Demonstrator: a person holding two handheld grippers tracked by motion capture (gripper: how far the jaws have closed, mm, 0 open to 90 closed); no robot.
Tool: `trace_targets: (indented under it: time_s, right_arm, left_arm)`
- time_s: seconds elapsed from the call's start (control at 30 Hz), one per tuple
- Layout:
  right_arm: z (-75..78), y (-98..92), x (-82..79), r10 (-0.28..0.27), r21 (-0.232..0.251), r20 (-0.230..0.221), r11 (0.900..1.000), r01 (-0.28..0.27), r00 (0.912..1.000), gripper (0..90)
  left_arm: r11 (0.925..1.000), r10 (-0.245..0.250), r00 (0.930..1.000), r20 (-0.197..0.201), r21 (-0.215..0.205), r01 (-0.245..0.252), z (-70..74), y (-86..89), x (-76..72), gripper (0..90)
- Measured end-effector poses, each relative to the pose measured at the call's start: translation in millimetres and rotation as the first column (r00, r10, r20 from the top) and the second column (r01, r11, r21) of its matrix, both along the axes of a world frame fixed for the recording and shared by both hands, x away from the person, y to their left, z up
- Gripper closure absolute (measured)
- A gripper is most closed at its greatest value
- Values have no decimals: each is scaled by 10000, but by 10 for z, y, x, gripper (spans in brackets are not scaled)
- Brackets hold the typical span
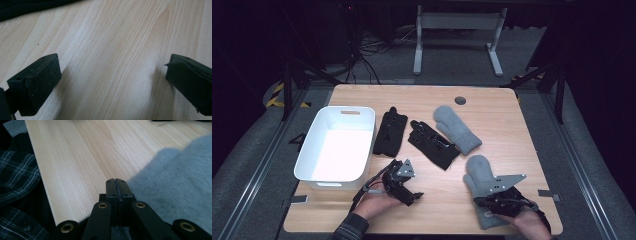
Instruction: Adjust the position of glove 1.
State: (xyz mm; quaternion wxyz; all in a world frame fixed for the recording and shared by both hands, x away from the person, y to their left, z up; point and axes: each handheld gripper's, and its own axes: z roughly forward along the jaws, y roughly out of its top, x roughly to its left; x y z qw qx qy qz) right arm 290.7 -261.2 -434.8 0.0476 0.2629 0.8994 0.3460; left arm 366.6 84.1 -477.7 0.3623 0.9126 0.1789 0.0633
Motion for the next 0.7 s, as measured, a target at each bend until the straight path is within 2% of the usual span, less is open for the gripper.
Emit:
trace_targets:
  time_s: [0.27,0.57,0.67,0.7]
  right_arm:
    - [34,-325,-5,-824,-125,113,9965,826,9965,900]
    - [68,-750,15,-2162,-299,311,9757,2171,9758,900]
    - [121,-789,35,-2285,38,457,9735,2286,9725,891]
    - [151,-778,49,-2319,99,620,9727,2317,9708,840]
  left_arm:
    - [10000,1,10000,0,-2,-1,0,0,0,3]
    - [10000,2,10000,-2,-3,-2,0,0,0,3]
    - [10000,-1,10000,-4,-2,1,0,0,0,3]
    - [10000,0,10000,-3,-5,0,0,0,0,3]
